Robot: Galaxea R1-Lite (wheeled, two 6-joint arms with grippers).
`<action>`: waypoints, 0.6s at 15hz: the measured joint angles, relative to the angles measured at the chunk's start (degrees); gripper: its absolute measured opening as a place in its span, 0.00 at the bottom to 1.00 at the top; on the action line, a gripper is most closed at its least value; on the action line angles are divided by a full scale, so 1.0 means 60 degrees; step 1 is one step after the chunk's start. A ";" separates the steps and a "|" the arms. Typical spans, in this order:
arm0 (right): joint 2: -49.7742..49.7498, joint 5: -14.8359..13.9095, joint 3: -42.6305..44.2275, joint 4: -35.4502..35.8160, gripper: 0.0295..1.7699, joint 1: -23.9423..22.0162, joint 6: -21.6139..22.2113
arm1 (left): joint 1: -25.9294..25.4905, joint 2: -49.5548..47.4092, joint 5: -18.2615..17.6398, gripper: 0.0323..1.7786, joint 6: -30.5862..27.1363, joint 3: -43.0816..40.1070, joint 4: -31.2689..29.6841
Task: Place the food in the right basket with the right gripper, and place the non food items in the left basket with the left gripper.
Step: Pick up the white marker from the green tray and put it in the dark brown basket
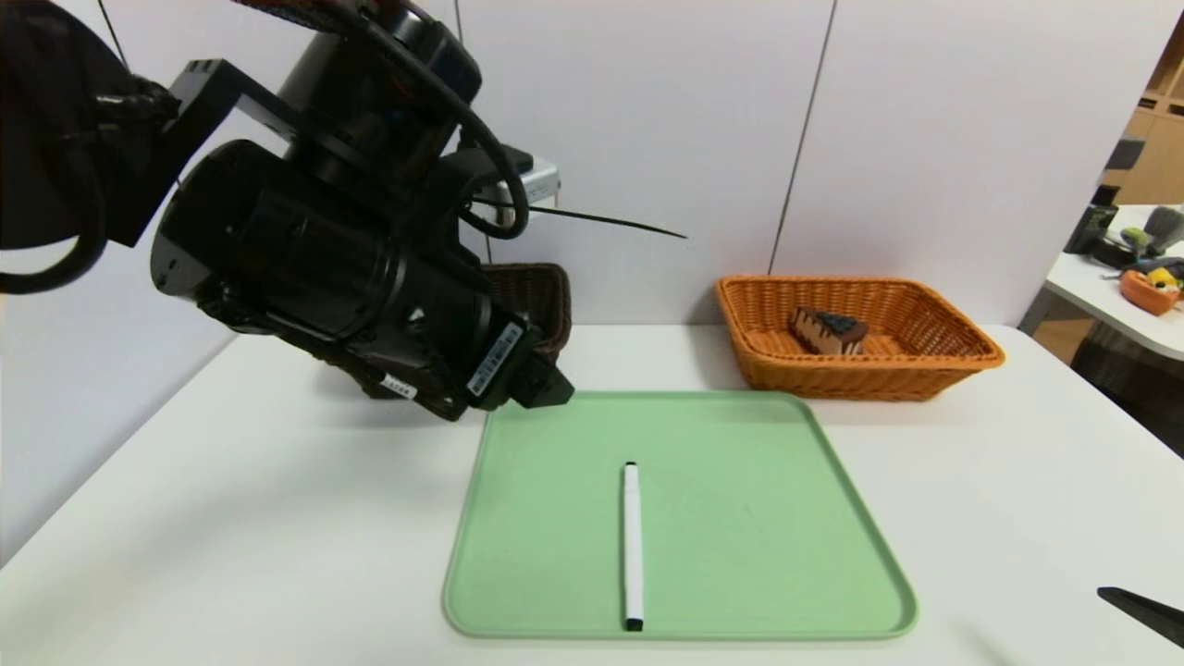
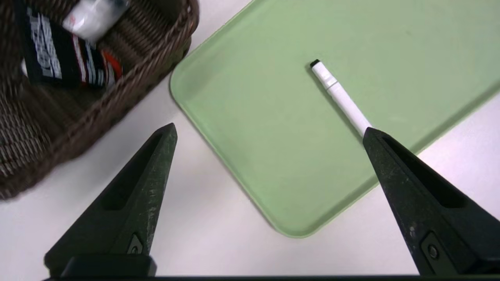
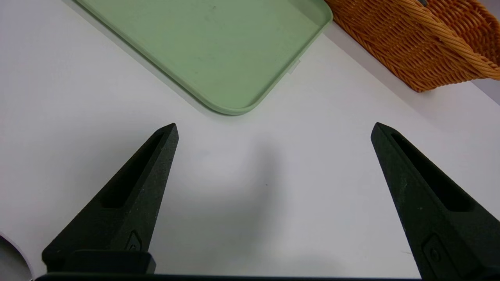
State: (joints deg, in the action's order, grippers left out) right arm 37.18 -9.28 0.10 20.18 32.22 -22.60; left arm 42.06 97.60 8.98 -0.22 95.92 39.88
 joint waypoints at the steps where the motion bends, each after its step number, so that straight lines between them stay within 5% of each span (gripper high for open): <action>1: -0.0004 -0.0002 0.0000 -0.0004 0.96 0.0000 0.0000 | 0.0106 0.0028 0.0453 0.95 0.0955 0.0006 0.0248; 4: -0.0010 0.0000 0.0000 0.0004 0.96 0.0000 -0.0051 | 0.0386 0.0124 0.1530 0.95 0.3738 0.0152 0.1479; 9: 0.0012 0.0000 -0.0004 0.0008 0.96 0.0000 -0.0085 | 0.0713 0.0516 0.1451 0.95 0.7322 0.1300 0.3974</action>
State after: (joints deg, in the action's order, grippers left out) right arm 37.25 -9.28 0.07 20.22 32.22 -23.11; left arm 46.34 100.69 17.69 43.72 103.72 63.72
